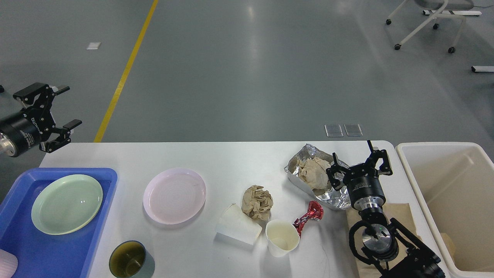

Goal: Tidy desktop
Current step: 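Raise the left gripper and move it over the dark green cup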

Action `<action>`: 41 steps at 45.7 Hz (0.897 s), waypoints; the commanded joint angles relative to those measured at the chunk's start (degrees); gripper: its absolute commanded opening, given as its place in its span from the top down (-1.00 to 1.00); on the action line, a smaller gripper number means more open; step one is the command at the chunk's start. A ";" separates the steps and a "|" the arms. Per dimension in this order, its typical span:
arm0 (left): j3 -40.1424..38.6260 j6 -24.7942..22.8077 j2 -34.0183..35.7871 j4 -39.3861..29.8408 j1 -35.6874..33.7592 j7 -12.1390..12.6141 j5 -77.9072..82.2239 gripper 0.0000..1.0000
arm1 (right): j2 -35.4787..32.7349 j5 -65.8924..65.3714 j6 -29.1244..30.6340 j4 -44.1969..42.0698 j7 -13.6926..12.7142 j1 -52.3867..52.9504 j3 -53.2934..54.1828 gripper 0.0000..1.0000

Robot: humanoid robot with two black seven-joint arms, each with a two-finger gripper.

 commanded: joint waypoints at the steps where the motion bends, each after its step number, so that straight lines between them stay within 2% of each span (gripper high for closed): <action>1: 20.51 -0.19 0.63 -0.09 -14.73 0.15 0.40 -0.94 | 0.00 0.00 0.00 0.00 0.00 0.00 0.00 -1.00; 8: 45.48 -0.36 -2.44 -0.61 -33.28 0.06 0.40 -0.93 | -0.09 0.00 0.00 0.00 0.00 0.00 0.00 -1.00; 14: 61.57 -0.36 -8.68 -2.37 -47.35 0.15 0.49 -0.93 | 0.00 0.00 0.00 0.00 0.00 0.00 0.00 -1.00; 22: 80.21 -0.45 -18.79 -8.51 -61.85 -0.47 -0.22 -0.93 | 0.00 0.00 0.00 0.00 0.00 0.00 0.00 -1.00; 28: 93.83 -0.63 -25.99 -15.36 -68.45 -0.38 -0.30 -0.93 | 0.00 0.00 0.00 0.00 0.00 0.00 0.00 -1.00; 32: 96.13 -1.15 -32.06 -21.17 -76.09 -0.29 -0.66 -0.93 | 0.00 0.00 0.00 0.00 0.00 0.00 0.00 -1.00; 37: 97.36 -1.50 -34.97 -27.14 -81.90 -0.55 -0.57 -0.94 | 0.00 0.00 0.00 0.00 0.00 0.00 0.00 -1.00; 41: 97.28 -5.36 -36.90 -33.29 -88.57 -0.64 -0.74 -0.93 | 0.00 0.00 0.00 0.00 0.00 0.00 0.00 -1.00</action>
